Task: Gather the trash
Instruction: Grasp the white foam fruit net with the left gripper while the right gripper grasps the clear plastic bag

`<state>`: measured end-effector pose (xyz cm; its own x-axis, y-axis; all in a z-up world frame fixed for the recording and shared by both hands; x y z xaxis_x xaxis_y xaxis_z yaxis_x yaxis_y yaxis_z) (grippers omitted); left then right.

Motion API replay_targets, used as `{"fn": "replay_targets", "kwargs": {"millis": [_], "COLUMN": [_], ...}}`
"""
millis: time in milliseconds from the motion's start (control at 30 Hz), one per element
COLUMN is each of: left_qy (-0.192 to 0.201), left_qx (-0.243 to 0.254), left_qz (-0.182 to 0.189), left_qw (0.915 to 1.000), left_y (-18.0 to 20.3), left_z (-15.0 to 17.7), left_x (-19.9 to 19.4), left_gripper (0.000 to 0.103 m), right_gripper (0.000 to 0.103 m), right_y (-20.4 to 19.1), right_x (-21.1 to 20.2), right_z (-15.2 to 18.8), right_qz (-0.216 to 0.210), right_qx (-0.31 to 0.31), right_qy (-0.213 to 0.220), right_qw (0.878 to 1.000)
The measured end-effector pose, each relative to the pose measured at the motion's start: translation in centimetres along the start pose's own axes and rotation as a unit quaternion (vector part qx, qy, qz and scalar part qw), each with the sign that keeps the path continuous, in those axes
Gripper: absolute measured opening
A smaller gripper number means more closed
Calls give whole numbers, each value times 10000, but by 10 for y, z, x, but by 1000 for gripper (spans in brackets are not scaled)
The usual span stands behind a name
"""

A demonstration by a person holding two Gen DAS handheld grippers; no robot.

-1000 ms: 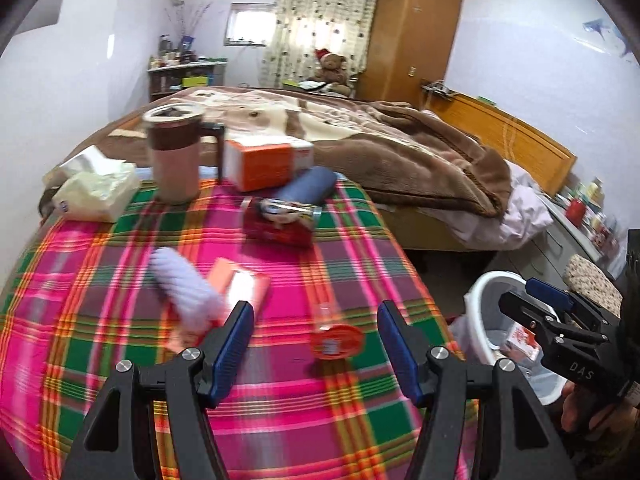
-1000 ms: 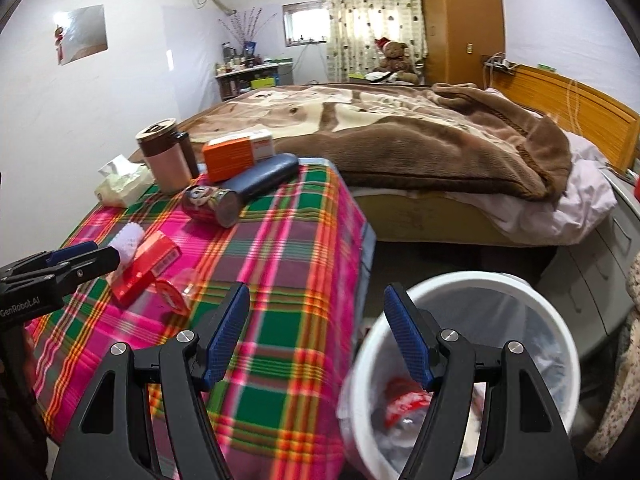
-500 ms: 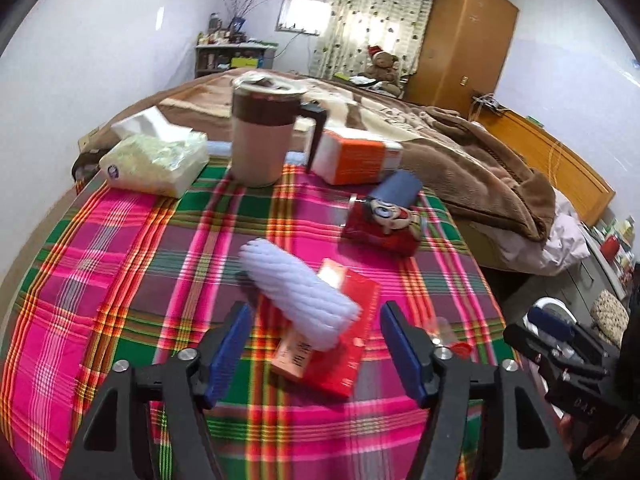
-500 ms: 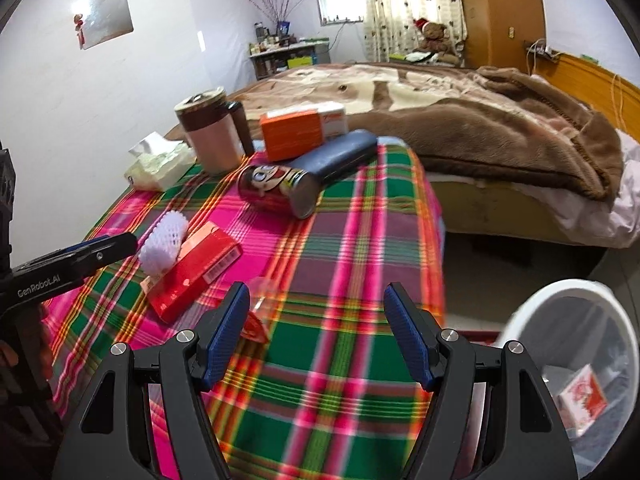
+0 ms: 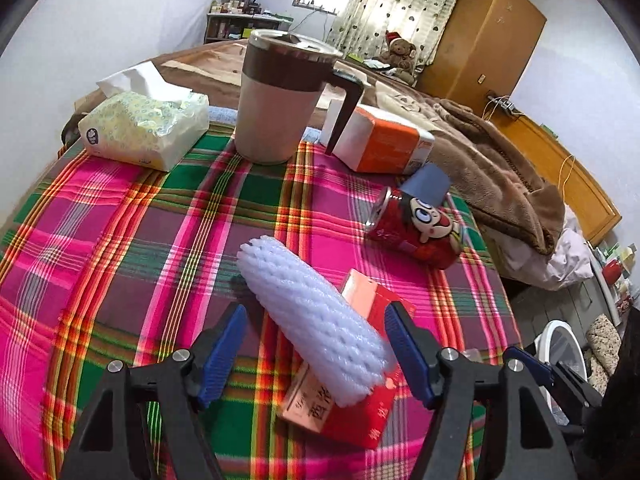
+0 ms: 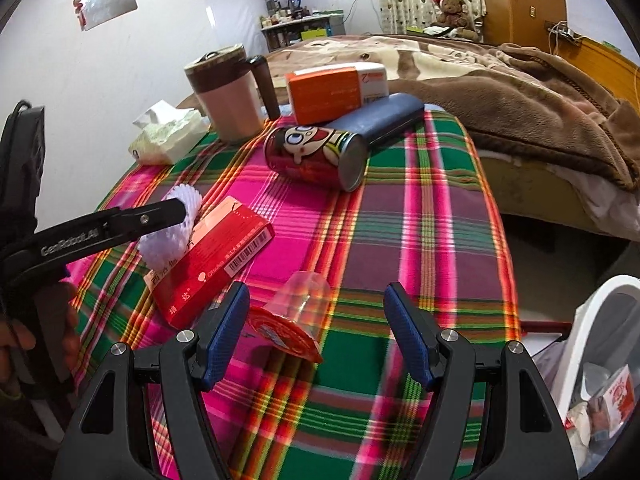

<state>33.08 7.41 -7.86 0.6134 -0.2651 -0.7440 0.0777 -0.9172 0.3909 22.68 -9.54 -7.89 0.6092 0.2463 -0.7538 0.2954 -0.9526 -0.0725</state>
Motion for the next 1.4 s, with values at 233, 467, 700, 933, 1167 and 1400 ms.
{"fn": "replay_targets", "kwargs": {"millis": [233, 467, 700, 933, 1167, 1400], "left_qy": [-116, -133, -180, -134, -108, -31], "left_qx": [-82, -181, -293, -229, -88, 9], "left_qz": [-128, -389, -543, -625, -734, -835], "left_qw": [9998, 9990, 9979, 9977, 9972, 9965], "left_y": [-10, -24, -33, -33, -33, -34], "left_z": [-4, -1, -7, -12, -15, -17], "left_x": [14, 12, 20, 27, 33, 34], "left_gripper": [71, 71, 71, 62, 56, 37], "right_gripper": [71, 71, 71, 59, 58, 58], "right_y": [-3, -3, -1, 2, 3, 3], "right_x": [10, 11, 10, 13, 12, 11], "right_z": [2, 5, 7, 9, 11, 14], "right_qz": [-1, -58, -8, 19, 21, 56], "right_qx": [49, 140, 222, 286, 306, 283], "right_qy": [-147, -159, -163, -229, -215, -222], "right_qw": [9999, 9998, 9996, 9993, 9993, 9993]}}
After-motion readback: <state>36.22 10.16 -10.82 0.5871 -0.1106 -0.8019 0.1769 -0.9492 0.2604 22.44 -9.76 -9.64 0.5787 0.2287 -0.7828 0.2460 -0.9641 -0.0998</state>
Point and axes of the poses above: each gripper's, at about its wrist camera, not at the fingertips, and x roughly the way its jaws point, y to its right, z to its underside, the point moved 6 cm from there along x, roughly the way its jaws point, and after that the axes turned 10 degrees about -x, right-handed, at the moved point
